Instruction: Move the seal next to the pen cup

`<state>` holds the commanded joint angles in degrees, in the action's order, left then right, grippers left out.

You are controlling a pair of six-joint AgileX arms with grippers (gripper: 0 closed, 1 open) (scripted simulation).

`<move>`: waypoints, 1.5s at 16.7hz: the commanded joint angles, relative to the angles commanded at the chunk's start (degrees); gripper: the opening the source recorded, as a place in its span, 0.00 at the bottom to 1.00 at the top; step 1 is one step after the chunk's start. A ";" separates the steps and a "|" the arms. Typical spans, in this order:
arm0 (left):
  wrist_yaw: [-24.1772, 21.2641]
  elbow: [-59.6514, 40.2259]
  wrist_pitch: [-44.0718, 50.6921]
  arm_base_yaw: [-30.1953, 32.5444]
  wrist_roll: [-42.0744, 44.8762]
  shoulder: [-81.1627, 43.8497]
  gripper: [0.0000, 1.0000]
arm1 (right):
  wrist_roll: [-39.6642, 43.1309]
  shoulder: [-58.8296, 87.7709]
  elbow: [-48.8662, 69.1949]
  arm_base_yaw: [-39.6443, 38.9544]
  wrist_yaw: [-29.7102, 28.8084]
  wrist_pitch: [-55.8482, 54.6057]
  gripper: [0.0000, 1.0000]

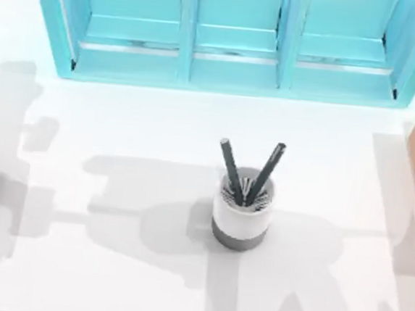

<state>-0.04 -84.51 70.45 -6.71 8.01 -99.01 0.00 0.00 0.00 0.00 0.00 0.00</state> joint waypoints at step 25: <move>-0.03 12.45 -17.71 -0.59 0.74 -10.34 0.92 | 0.00 0.00 0.00 0.00 0.00 0.00 1.00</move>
<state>-0.07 -72.06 52.74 -7.30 8.75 -109.34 0.00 0.00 0.00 0.00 0.00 0.00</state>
